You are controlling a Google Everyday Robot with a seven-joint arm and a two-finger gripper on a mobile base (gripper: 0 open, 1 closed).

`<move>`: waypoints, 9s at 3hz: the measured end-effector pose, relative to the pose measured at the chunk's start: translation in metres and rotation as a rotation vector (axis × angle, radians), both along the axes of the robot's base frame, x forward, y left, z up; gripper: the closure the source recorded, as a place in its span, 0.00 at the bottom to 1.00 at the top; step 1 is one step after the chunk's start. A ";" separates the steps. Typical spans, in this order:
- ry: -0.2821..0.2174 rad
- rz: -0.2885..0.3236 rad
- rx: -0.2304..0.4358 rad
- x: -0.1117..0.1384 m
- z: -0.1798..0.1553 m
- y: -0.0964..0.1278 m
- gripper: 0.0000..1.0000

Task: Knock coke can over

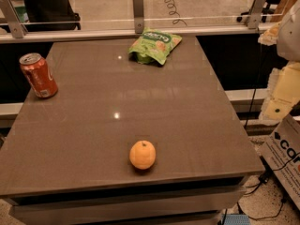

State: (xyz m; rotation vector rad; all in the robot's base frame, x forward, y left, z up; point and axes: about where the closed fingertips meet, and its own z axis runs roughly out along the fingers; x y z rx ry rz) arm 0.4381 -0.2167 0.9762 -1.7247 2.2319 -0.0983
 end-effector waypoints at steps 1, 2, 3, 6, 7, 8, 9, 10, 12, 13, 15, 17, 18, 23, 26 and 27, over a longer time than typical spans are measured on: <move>0.000 0.000 0.000 0.000 0.000 0.000 0.00; -0.025 0.016 0.087 0.007 -0.010 0.011 0.00; -0.068 0.099 0.270 0.032 -0.037 0.055 0.00; -0.046 0.336 0.777 0.105 -0.094 0.247 0.00; 0.002 0.374 0.900 0.112 -0.103 0.306 0.00; 0.040 0.397 1.007 0.113 -0.107 0.355 0.00; 0.057 0.413 1.092 0.121 -0.108 0.400 0.00; 0.057 0.414 1.092 0.121 -0.108 0.400 0.00; -0.045 0.411 1.159 0.139 -0.094 0.399 0.00; -0.066 0.430 1.185 0.160 -0.096 0.417 0.00; -0.014 0.498 1.183 0.185 -0.108 0.471 0.00; 0.049 0.514 1.229 0.183 -0.109 0.517 0.00; 0.072 0.473 1.310 0.177 -0.109 0.534 0.16; 0.175 0.497 1.051 0.155 -0.063 0.466 1.00; 0.380 0.547 0.592 0.134 -0.058 0.395 1.00; 0.459 0.559 0.445 0.117 -0.073 0.373 1.00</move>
Offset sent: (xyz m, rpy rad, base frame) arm 0.0270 0.0374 -0.0384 0.3270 -0.0746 0.0625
